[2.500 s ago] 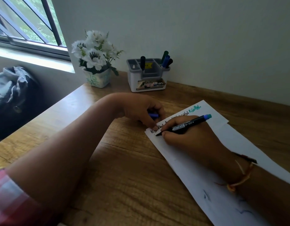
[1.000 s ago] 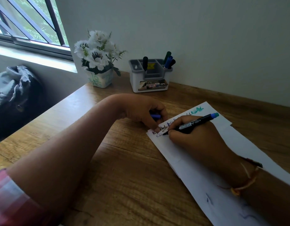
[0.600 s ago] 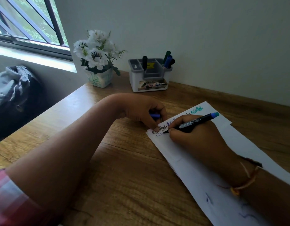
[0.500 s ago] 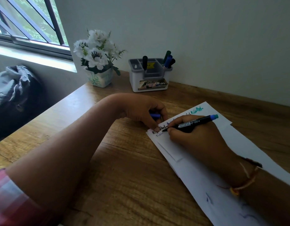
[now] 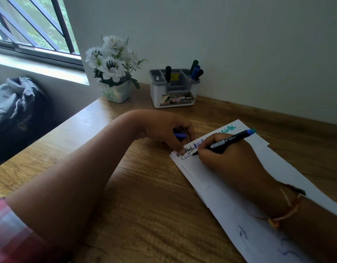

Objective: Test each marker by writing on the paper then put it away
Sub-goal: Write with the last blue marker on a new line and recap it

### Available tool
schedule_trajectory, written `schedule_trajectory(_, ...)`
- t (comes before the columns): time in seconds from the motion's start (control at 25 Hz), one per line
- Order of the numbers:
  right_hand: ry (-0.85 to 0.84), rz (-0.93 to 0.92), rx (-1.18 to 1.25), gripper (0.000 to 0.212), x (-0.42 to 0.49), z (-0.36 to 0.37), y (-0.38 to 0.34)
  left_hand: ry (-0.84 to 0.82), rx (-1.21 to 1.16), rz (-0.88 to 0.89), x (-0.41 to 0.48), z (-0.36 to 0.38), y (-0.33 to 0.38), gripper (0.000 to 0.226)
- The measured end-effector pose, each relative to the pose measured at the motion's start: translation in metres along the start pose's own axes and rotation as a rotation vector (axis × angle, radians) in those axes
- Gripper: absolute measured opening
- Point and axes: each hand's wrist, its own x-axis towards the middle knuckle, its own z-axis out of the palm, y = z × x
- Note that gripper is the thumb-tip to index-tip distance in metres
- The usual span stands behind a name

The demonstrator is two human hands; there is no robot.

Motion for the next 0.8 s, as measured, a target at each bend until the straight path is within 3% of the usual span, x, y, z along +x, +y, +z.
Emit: schedule_trajectory(0.8,0.013,0.069,0.059,0.010,-0.0020,-0.0019,-0.0020,0.007,0.039,-0.006,-0.0014,-0.0003,0.0034,0.041)
